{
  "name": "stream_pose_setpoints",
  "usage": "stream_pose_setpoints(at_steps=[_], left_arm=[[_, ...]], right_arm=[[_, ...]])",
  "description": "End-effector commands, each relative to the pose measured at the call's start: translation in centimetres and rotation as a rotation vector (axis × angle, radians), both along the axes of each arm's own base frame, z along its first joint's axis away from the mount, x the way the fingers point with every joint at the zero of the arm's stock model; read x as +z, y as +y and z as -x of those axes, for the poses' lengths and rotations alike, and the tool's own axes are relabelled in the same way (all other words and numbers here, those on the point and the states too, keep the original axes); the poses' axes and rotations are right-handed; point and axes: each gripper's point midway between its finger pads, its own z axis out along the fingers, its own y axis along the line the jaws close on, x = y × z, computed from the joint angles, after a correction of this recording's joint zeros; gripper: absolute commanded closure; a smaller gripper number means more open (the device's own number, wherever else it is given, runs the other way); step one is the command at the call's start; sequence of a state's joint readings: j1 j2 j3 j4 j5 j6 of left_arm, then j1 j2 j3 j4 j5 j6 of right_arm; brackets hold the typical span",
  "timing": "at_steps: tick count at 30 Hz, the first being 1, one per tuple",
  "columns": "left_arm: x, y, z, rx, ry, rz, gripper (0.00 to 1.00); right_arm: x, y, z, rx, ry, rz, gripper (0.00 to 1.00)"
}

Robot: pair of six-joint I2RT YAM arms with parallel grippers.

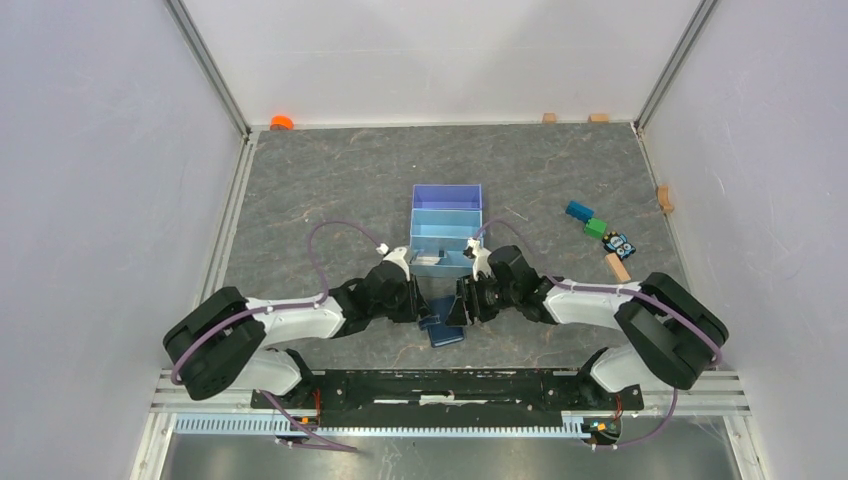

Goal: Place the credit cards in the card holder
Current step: Close the card holder at the center of the board, then turn over the card holder at the center of the board.

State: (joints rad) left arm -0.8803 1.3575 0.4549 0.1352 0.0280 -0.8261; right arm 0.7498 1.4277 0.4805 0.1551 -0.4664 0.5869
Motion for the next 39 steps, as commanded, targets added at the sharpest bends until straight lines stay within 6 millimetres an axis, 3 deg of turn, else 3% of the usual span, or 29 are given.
stream_pose_setpoints(at_steps=[1,6,11,13,15,19,28,34,39], left_arm=[[-2.8,2.5,2.0,-0.006,0.045,-0.065,0.75],[-2.1,2.2,2.1,-0.015,-0.005,0.013,0.76],[0.0,1.5,2.3,-0.045,-0.051,0.099,0.75],[1.7,1.2,1.9,-0.039,-0.081,0.131,0.70],[3.4,1.4,1.5,-0.025,-0.103,0.127,0.57],[7.1,2.2,0.7,-0.029,-0.130,0.076,0.30],[14.3,4.9,-2.2,-0.019,-0.104,0.149,0.25],[13.8,5.7,-2.8,-0.006,-0.098,0.117,0.25],[12.7,5.7,-2.2,-0.060,-0.102,0.106,0.26]], right_arm=[[0.4,1.5,0.1,-0.027,0.045,-0.107,0.43],[0.1,2.1,0.6,-0.063,0.081,-0.157,0.50],[1.3,2.8,-0.1,-0.078,0.039,-0.212,0.82],[1.9,2.8,-0.8,-0.074,-0.008,-0.194,0.92],[2.8,2.7,-1.6,-0.063,-0.064,-0.168,1.00],[4.3,1.7,-3.4,-0.041,-0.214,-0.059,1.00],[7.0,-1.5,-6.3,0.143,-0.696,0.385,1.00],[7.4,-1.9,-5.6,0.211,-0.959,0.604,1.00],[8.0,-1.9,-3.3,0.276,-1.238,0.854,1.00]])
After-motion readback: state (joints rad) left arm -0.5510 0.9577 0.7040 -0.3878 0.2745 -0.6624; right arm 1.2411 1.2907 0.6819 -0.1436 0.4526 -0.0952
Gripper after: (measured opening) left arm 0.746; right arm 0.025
